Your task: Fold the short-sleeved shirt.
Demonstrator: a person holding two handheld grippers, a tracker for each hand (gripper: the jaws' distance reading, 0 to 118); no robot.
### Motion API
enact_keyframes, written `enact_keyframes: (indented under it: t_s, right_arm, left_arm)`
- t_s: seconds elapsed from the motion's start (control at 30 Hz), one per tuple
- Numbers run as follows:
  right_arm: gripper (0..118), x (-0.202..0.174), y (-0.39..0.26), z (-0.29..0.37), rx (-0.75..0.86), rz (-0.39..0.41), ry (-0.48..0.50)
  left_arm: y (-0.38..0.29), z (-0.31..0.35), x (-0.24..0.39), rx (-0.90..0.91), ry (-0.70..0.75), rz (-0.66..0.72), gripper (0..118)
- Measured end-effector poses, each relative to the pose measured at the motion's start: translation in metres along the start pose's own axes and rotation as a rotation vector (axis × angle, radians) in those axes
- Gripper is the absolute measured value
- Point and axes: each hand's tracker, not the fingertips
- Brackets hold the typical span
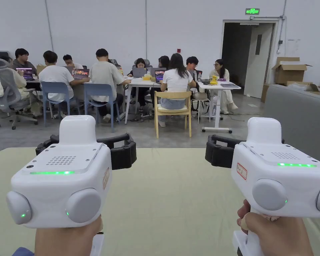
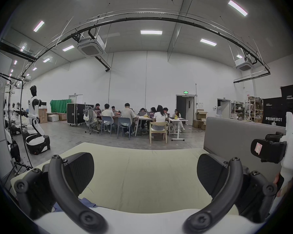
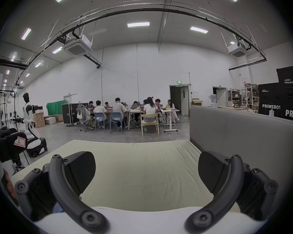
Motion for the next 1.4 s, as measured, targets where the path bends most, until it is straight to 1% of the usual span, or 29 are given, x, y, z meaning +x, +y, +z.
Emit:
enact_keyframes:
  t_s: [0.33,0.57,0.93,1.4]
  right_arm:
    - [118,0.0014,0.0014,0.0003,0.005,-0.003,-0.005]
    - [118,0.0014,0.0005,-0.0004,0.001,-0.003,-0.007]
    - [118,0.002,-0.0008,0.0003,0.001,0.002,-0.007]
    - [118,0.0012,-0.0006,0.0012,0.004,0.0,-0.002]
  left_arm:
    - [0.0015,-0.0006,-0.0011,-0.005,0.0,0.007,118]
    - [0.0009,0.0009,0.0037,0.012,0.004,-0.038,118]
    - [0.0009,-0.0024,-0.0033,-0.007,-0.014,0.021,118]
    - [-0.0012,-0.0031,-0.0028,-0.014,-0.014,0.025,118]
